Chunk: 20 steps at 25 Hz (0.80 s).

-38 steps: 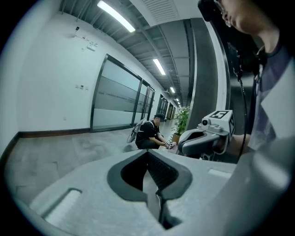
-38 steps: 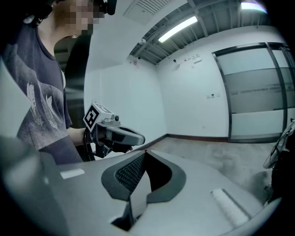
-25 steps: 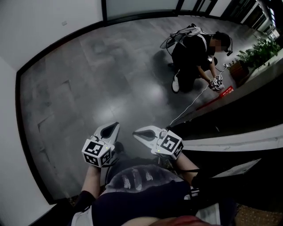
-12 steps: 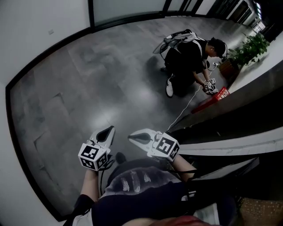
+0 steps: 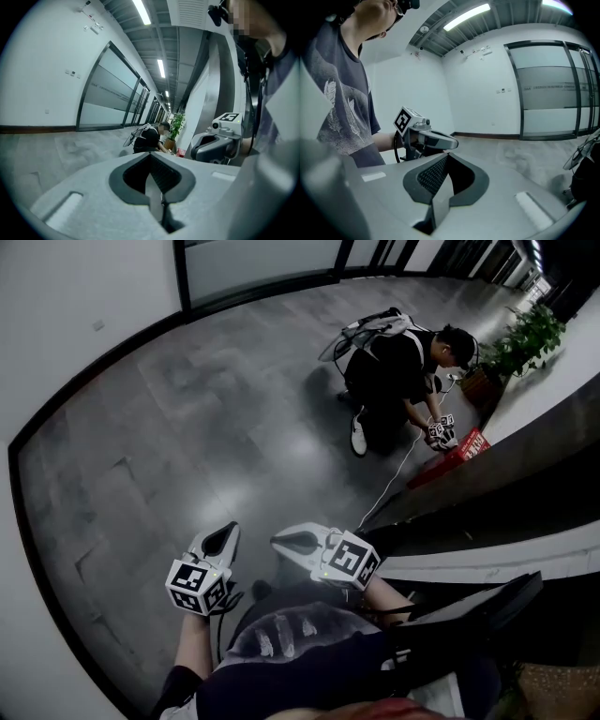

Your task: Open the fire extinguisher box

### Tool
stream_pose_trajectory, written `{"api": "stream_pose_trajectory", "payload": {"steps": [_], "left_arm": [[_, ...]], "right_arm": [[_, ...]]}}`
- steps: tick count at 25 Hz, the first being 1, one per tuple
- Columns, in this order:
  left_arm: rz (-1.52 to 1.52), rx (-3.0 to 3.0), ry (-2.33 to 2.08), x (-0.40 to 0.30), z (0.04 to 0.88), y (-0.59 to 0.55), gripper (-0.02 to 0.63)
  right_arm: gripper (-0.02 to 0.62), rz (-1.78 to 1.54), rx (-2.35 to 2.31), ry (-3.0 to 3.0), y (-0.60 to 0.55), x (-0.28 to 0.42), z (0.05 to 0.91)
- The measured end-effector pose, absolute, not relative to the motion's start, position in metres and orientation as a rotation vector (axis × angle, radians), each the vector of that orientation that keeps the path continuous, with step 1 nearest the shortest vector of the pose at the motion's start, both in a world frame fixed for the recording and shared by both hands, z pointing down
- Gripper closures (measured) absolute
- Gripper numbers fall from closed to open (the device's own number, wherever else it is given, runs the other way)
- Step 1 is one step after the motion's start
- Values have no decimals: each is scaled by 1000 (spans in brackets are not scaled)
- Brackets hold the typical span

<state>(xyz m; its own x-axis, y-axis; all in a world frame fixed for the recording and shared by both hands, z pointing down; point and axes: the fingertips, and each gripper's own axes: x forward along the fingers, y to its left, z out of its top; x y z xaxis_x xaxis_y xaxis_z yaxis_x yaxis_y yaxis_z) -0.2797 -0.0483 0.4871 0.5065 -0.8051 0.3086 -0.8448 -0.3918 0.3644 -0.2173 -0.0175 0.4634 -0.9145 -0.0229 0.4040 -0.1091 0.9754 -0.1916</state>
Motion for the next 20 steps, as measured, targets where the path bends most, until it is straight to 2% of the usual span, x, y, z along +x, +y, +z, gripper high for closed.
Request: {"api": "stream_pose_trajectory", "payload": {"steps": [10,20], "left_arm": [[166,2233,-1446,-291,486,-126,602],[252,2323,-1465,-244,462,-235,606]], "right_arm": [[594,298,33,-2803,-104,-228,461],[594,320,67,-2817,-210,-178,457]]}}
